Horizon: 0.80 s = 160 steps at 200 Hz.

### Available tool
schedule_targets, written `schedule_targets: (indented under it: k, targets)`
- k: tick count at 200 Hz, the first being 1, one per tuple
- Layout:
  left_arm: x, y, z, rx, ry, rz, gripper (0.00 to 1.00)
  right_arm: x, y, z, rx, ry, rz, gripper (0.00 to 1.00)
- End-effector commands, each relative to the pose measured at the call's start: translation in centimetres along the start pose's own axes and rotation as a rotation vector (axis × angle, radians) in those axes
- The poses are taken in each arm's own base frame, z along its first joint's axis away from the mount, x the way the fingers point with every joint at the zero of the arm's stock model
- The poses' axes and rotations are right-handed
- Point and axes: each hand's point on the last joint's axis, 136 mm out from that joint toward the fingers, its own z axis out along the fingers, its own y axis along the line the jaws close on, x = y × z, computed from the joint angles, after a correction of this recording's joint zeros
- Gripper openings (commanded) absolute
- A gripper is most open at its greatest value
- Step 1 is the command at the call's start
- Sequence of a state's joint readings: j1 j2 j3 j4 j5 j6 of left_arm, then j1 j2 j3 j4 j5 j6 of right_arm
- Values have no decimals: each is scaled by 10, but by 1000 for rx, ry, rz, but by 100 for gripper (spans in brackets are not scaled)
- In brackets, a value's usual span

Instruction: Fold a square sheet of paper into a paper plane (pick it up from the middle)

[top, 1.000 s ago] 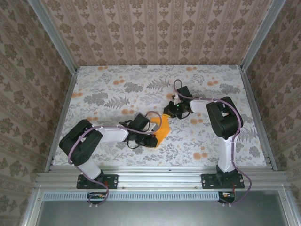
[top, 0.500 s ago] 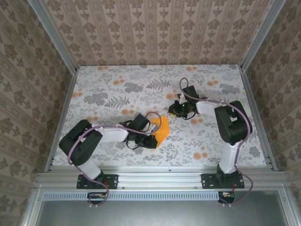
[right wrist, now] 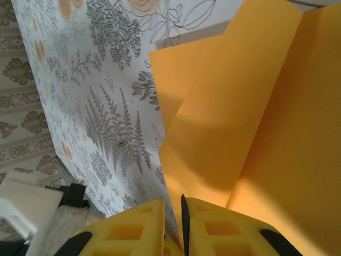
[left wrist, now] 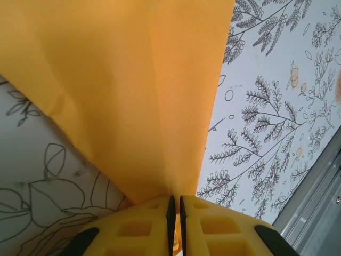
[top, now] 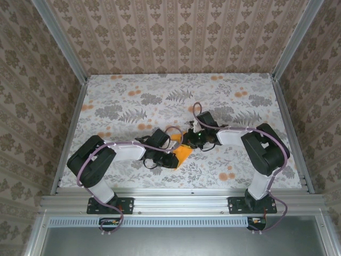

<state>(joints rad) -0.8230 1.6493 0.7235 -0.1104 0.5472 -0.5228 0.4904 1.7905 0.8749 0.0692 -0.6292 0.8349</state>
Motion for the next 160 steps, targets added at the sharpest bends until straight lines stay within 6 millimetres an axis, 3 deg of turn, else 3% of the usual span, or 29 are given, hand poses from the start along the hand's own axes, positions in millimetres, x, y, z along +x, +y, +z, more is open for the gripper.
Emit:
schedule_targets:
  k: [1, 56, 80, 115, 160]
  targets:
    - [15, 17, 4, -59, 68, -61, 15, 0, -8, 11, 14, 16, 19, 19]
    - [23, 19, 5, -56, 85, -66, 15, -14, -51, 12, 199, -9, 20, 19]
    - [26, 17, 3, -52, 87, -66, 15, -27, -58, 3, 230, -40, 20, 20]
    - [25, 11, 1, -44, 84, -59, 15, -43, -56, -8, 243, -71, 6, 20]
    - [18, 5, 1, -36, 76, -49, 16, -51, -38, -26, 204, -105, -16, 20]
